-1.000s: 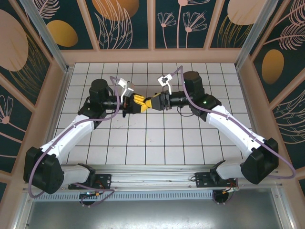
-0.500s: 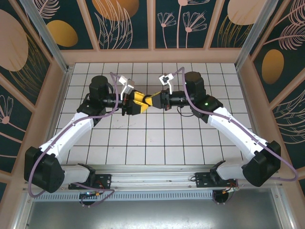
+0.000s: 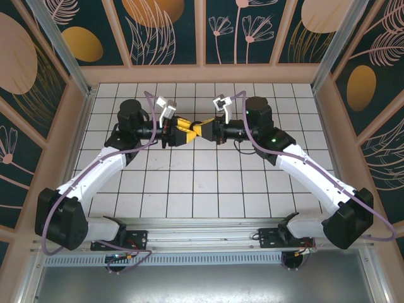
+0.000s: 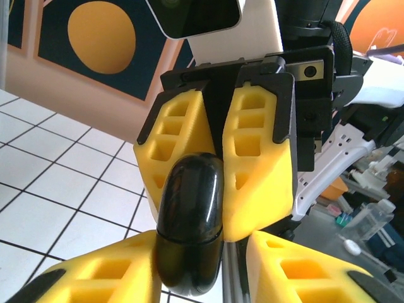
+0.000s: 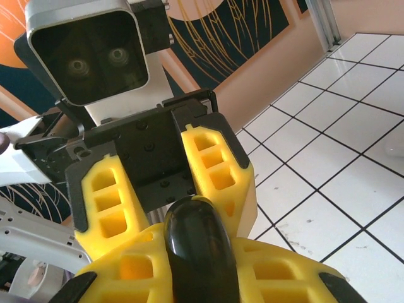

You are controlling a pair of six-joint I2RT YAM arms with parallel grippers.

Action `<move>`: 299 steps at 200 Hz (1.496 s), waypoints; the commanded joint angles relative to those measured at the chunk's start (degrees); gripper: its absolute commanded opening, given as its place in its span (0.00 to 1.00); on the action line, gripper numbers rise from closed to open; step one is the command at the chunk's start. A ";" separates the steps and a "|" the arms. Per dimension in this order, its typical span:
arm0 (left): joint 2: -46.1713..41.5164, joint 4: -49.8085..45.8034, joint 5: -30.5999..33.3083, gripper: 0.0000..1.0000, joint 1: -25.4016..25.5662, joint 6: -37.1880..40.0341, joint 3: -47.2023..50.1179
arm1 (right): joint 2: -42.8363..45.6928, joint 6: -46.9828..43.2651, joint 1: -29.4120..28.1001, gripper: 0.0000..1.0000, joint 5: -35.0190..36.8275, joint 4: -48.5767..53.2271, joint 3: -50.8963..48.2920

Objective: Insert wireless bluetooth earbuds into charging case

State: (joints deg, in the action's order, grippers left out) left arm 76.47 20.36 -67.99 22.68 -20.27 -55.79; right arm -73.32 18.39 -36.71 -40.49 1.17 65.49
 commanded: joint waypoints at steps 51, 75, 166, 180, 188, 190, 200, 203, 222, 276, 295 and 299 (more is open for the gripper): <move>1.63 9.53 -0.64 0.15 -0.53 -6.27 2.85 | 0.46 2.45 -0.64 0.03 -4.60 -6.20 -0.56; 1.40 9.53 -1.05 0.09 -0.53 -6.06 3.04 | -0.15 3.12 -0.71 0.04 -5.42 -7.06 -0.38; -2.37 4.26 -1.45 0.03 -0.53 1.18 4.27 | -2.41 6.11 2.52 0.34 6.67 0.85 2.70; -2.47 3.99 -1.36 0.03 -0.53 1.76 4.49 | -3.04 7.12 3.03 0.36 5.85 0.68 3.05; -2.59 3.82 -1.29 0.03 -0.53 1.86 4.70 | -3.35 7.53 3.17 0.37 5.23 0.63 3.36; -2.60 3.83 -1.30 0.03 -0.53 1.94 4.72 | -3.50 7.66 3.21 0.37 5.07 0.64 3.44; -2.55 3.62 -1.20 0.03 -0.53 2.22 4.87 | -3.94 8.01 3.56 0.38 4.35 0.91 3.84; -2.55 3.56 -1.19 0.03 -0.53 2.31 4.86 | -4.07 8.12 3.61 0.38 4.04 0.98 3.95; -2.73 3.64 -0.81 0.03 -0.53 2.52 4.99 | -4.91 8.02 3.84 0.39 3.57 1.90 4.59; -3.52 1.46 2.97 0.02 -0.54 4.59 4.98 | -5.98 8.08 3.91 0.41 2.59 4.26 5.34; -3.61 -0.49 5.55 0.02 -0.53 5.86 4.87 | -5.06 7.98 4.64 0.42 3.54 5.53 6.11; -3.61 -0.80 5.99 0.02 -0.57 6.02 4.90 | -4.88 8.06 4.94 0.42 3.72 5.86 6.28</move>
State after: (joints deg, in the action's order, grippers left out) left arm 74.39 21.06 -65.47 22.09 -17.30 -50.76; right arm -79.05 26.06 -32.69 -37.06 4.40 69.21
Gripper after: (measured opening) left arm 0.143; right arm 0.416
